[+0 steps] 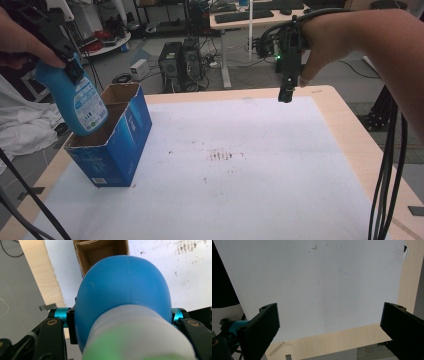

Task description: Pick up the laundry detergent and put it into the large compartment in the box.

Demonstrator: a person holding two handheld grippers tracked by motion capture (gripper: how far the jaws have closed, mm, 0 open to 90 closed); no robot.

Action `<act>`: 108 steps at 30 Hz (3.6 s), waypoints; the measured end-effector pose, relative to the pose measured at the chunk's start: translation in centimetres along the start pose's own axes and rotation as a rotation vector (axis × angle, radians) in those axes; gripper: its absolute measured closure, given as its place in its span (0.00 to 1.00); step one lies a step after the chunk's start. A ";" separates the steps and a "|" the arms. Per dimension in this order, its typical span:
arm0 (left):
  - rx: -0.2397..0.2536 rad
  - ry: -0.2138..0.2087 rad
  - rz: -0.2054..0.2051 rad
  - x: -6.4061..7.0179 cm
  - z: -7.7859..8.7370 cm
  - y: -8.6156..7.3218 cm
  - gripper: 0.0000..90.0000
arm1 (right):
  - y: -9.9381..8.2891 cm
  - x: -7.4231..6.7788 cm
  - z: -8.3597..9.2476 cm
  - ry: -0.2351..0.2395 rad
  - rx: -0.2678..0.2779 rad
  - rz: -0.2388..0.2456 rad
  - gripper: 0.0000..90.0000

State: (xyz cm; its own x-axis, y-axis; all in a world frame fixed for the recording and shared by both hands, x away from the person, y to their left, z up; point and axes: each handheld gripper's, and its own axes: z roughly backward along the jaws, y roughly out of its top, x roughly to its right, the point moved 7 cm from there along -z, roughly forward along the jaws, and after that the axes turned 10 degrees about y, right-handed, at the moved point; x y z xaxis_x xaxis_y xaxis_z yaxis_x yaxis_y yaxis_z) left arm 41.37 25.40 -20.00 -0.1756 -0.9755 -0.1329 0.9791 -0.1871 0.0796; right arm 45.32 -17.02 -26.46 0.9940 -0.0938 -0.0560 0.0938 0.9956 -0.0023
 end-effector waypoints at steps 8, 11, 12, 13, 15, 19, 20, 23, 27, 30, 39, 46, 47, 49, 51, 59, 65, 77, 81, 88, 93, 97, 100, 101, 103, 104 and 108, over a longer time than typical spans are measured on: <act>-0.028 -0.029 -0.005 -0.5 -2.5 0.1 0.44 | -0.1 0.2 -0.1 0.003 -0.005 -0.005 0.02; -0.033 -0.023 -0.027 -0.3 -3.8 0.3 0.44 | -0.2 0.2 -0.2 0.006 -0.005 -0.014 0.02; -0.035 -0.021 -0.044 -0.3 -4.1 0.3 0.44 | -0.2 0.3 -0.2 0.003 -0.005 -0.011 0.02; -0.039 -0.020 -0.058 -0.2 -4.7 0.3 0.44 | -0.3 0.3 -0.3 0.005 -0.005 -0.009 0.02; -0.043 -0.022 -0.069 -0.1 -5.1 0.3 0.44 | -0.3 0.4 -0.4 0.007 -0.007 -0.008 0.02; -0.039 -0.036 -0.102 0.4 -7.2 0.5 0.44 | -0.3 0.4 -0.6 0.012 -0.012 -0.009 0.02; -0.040 -0.038 -0.113 0.5 -7.6 0.6 0.44 | -0.3 0.4 -0.7 0.013 -0.011 -0.017 0.02; -0.038 -0.038 -0.165 0.9 -9.1 0.7 0.43 | -0.3 0.4 -1.0 0.016 -0.008 -0.022 0.02; -0.049 -0.036 -0.216 1.2 -11.4 0.7 0.44 | -0.5 0.5 -1.3 0.021 -0.011 -0.021 0.02; -0.058 -0.027 -0.260 1.4 -12.4 0.7 0.44 | -0.6 0.5 -1.4 0.023 -0.013 -0.031 0.02; -0.052 -0.009 -0.356 1.7 -14.3 0.7 0.44 | -0.3 0.7 -1.7 0.028 -0.018 -0.022 0.02; -0.053 -0.014 -0.414 2.4 -15.9 0.7 0.43 | 0.1 0.8 -2.0 0.033 -0.022 -0.019 0.02; -0.053 -0.014 -0.420 2.5 -16.1 0.7 0.43 | 0.1 0.7 -2.0 0.033 -0.024 -0.022 0.02; -0.057 -0.012 -0.429 2.5 -16.4 0.6 0.43 | 0.1 0.7 -2.0 0.033 -0.022 -0.017 0.02; -0.061 -0.011 -0.439 2.5 -16.7 0.6 0.43 | 0.1 0.7 -2.0 0.031 -0.022 -0.018 0.02; -0.063 -0.018 -0.434 2.3 -16.7 0.5 0.43 | 0.1 0.8 -2.1 0.032 -0.019 -0.025 0.02; -0.070 -0.019 -0.425 2.4 -16.7 0.5 0.42 | 0.1 0.8 -2.1 0.032 -0.017 -0.017 0.02; -0.060 -0.021 -0.417 2.3 -16.0 0.4 0.39 | -0.1 0.6 -2.0 0.030 -0.017 -0.020 0.02; -0.051 -0.007 -0.435 2.3 -15.5 0.4 0.38 | -0.1 0.6 -1.9 0.028 -0.015 -0.014 0.02; -0.036 0.005 -0.434 2.3 -14.6 0.4 0.37 | -0.1 0.5 -1.8 0.026 -0.013 -0.018 0.02; -0.018 0.012 -0.438 2.1 -13.2 0.4 0.34 | -0.2 0.4 -1.7 0.023 -0.008 -0.013 0.02; -0.013 0.026 -0.441 1.8 -12.0 0.3 0.31 | -0.2 0.3 -1.6 0.022 -0.008 -0.019 0.02; 0.002 0.028 -0.442 1.7 -11.2 0.3 0.30 | -0.2 0.3 -1.6 0.022 -0.005 -0.013 0.02; 0.007 0.028 -0.443 1.8 -10.9 0.3 0.29 | -0.2 0.3 -1.6 0.021 -0.003 -0.010 0.02; 0.012 0.026 -0.450 1.9 -10.4 0.2 0.28 | -0.3 0.2 -1.5 0.019 -0.004 -0.016 0.02; 0.014 0.027 -0.454 1.9 -10.1 0.1 0.27 | -0.2 0.2 -1.5 0.019 -0.002 -0.013 0.02; 0.023 0.041 -0.471 2.1 -9.1 -0.1 0.23 | -0.2 0.1 -1.4 0.020 0.001 -0.012 0.02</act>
State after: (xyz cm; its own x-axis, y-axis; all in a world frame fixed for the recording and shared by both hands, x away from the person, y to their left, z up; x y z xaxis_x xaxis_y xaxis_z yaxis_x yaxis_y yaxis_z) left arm 41.84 24.38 -29.31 -0.5955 -0.7783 -0.1991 0.7911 -0.6112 0.0229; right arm 45.34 -17.26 -27.84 0.9915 -0.1054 -0.0760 0.1056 0.9944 -0.0017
